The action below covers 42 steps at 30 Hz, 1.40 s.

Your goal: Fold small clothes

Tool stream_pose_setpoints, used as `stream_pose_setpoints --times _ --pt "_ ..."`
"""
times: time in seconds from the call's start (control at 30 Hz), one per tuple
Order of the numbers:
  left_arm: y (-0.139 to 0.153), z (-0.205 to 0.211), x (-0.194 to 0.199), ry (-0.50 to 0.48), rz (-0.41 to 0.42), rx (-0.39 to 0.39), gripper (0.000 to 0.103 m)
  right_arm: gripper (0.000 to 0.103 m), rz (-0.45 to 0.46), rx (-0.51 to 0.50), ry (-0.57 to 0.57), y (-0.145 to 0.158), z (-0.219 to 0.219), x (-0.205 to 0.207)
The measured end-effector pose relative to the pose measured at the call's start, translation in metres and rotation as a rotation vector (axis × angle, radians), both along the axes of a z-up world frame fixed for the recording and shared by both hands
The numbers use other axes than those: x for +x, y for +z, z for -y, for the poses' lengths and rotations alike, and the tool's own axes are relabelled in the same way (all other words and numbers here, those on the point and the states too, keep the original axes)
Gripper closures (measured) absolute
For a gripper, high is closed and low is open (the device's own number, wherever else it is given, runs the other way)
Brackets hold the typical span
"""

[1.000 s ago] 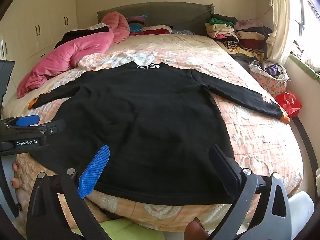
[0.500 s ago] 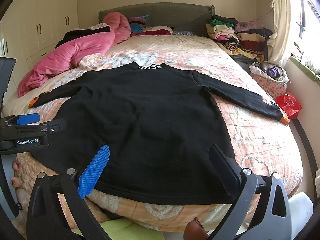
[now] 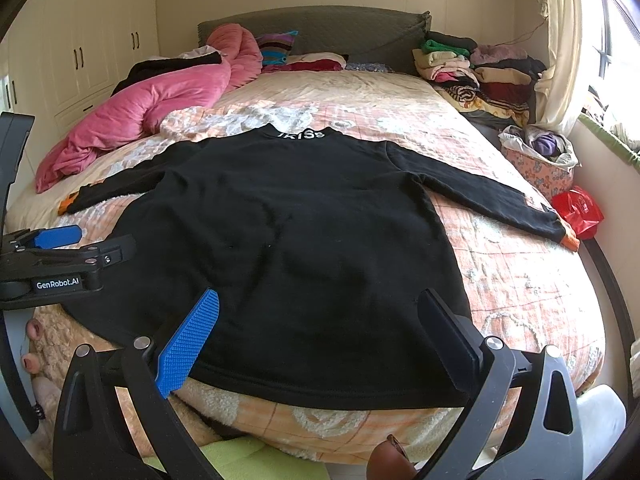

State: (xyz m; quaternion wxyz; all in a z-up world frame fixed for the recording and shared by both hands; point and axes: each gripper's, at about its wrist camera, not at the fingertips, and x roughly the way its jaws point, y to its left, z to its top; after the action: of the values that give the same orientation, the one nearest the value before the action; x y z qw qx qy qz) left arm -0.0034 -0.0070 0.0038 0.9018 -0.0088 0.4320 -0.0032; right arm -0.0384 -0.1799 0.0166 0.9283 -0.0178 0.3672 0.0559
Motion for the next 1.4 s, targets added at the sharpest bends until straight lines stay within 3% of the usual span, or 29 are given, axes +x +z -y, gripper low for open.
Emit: stream_pose_setpoints --times 0.73,1.4 --pt "0.001 -0.001 0.0 0.004 0.001 0.007 0.008 0.004 -0.003 0.003 0.007 -0.001 -0.002 0.002" --pt "0.0 -0.006 0.025 0.001 0.015 0.033 0.008 0.004 -0.015 0.012 0.023 -0.006 -0.005 0.022"
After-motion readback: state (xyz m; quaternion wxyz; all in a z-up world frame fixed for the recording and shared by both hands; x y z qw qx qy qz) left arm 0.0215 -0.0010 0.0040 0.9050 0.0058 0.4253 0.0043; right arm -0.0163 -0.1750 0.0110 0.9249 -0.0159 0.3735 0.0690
